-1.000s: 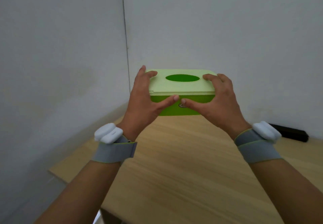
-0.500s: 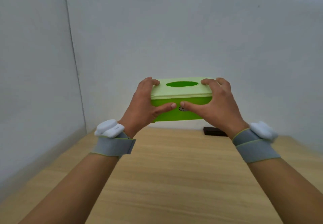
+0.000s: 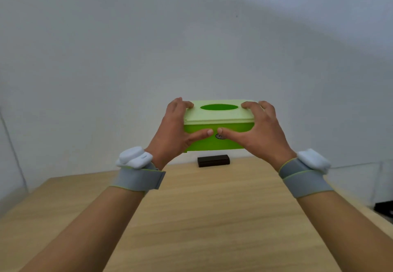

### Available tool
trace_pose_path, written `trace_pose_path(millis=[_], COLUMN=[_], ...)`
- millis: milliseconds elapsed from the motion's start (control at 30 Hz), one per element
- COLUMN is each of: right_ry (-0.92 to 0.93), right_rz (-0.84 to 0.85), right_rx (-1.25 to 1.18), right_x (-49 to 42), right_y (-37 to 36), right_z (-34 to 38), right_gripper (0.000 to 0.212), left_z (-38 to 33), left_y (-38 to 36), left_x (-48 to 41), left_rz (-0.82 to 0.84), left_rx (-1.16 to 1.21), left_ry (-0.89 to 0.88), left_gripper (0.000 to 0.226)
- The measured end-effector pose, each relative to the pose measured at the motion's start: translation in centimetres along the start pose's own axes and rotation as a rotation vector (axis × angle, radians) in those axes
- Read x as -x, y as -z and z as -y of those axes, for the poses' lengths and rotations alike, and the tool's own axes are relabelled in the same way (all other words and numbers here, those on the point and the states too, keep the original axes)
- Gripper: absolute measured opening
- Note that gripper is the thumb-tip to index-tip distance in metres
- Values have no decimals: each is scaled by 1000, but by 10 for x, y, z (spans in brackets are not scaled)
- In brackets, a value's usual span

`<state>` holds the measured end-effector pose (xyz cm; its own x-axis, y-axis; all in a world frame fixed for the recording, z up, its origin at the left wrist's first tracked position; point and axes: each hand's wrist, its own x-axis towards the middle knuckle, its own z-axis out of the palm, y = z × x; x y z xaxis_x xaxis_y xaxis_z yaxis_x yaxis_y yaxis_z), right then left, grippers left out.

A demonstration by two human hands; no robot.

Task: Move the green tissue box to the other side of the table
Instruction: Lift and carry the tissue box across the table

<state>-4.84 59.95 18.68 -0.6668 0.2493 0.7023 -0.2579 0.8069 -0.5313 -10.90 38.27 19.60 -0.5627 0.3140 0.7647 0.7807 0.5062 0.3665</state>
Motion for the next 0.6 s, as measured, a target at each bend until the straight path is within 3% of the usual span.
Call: trace_pose_path(millis=[600], right_ry=[-101], right_rz=[44], right_rx=[75], right_x=[-55], right_y=[-12], right_z=[-173], right_gripper=[95], left_z=[40], left_y=[-189], left_x=[-60], left_rz=[135], left_rx=[115], left_ry=[-1], left_gripper=[81])
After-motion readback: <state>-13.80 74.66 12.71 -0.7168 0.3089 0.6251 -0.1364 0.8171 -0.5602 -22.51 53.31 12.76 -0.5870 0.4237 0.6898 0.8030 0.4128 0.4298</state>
